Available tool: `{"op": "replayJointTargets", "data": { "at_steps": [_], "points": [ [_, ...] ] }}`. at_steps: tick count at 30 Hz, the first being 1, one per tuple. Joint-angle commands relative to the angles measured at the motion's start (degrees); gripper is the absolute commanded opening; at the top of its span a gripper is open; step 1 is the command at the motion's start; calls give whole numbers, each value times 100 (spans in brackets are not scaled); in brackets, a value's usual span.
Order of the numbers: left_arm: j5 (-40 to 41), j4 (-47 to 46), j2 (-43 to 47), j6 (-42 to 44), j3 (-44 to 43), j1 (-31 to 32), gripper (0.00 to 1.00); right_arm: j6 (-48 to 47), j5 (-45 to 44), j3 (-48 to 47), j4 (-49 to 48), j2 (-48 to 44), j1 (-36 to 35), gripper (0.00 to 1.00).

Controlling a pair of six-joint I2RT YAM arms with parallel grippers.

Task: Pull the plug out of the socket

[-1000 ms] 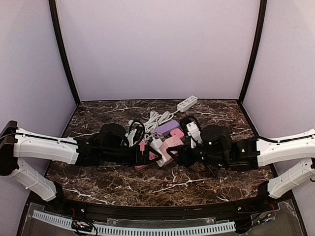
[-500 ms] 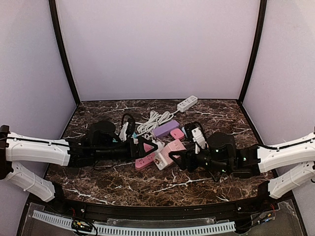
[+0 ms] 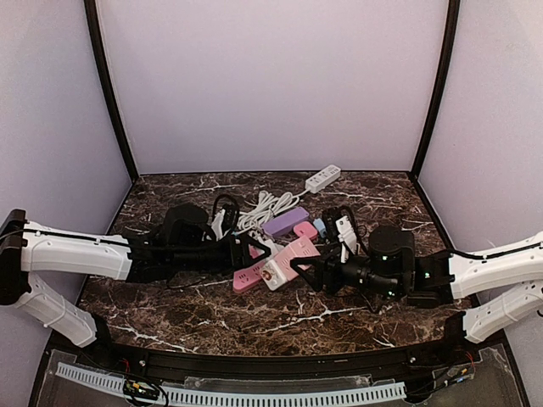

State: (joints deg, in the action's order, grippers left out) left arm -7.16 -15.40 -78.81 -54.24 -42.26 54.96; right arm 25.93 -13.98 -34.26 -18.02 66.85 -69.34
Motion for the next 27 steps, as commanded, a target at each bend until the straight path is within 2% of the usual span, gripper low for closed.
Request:
{"op": "replayJointTargets", "data": {
  "at_steps": [1,8,13,18,23,27],
  "points": [
    [-105,3,-17,80,-202,-11,67,-69,154,14,-739,-146,-36,0],
    [-265,-86,-205,64,-331,-27,51,-104,226,20,-768,-163,-44,0],
    [-439,-156,-348,45,-441,-31,44,-106,236,57,-797,-179,-49,0],
    [-493,-199,-406,62,-485,-32,20,-139,209,45,-666,-151,-53,0],
    [-568,-179,-428,196,-506,-24,3,-141,81,-29,-328,-21,-50,0],
    [-628,-123,-440,323,-543,-30,1,-95,27,-89,-164,73,-56,0]
  ]
}}
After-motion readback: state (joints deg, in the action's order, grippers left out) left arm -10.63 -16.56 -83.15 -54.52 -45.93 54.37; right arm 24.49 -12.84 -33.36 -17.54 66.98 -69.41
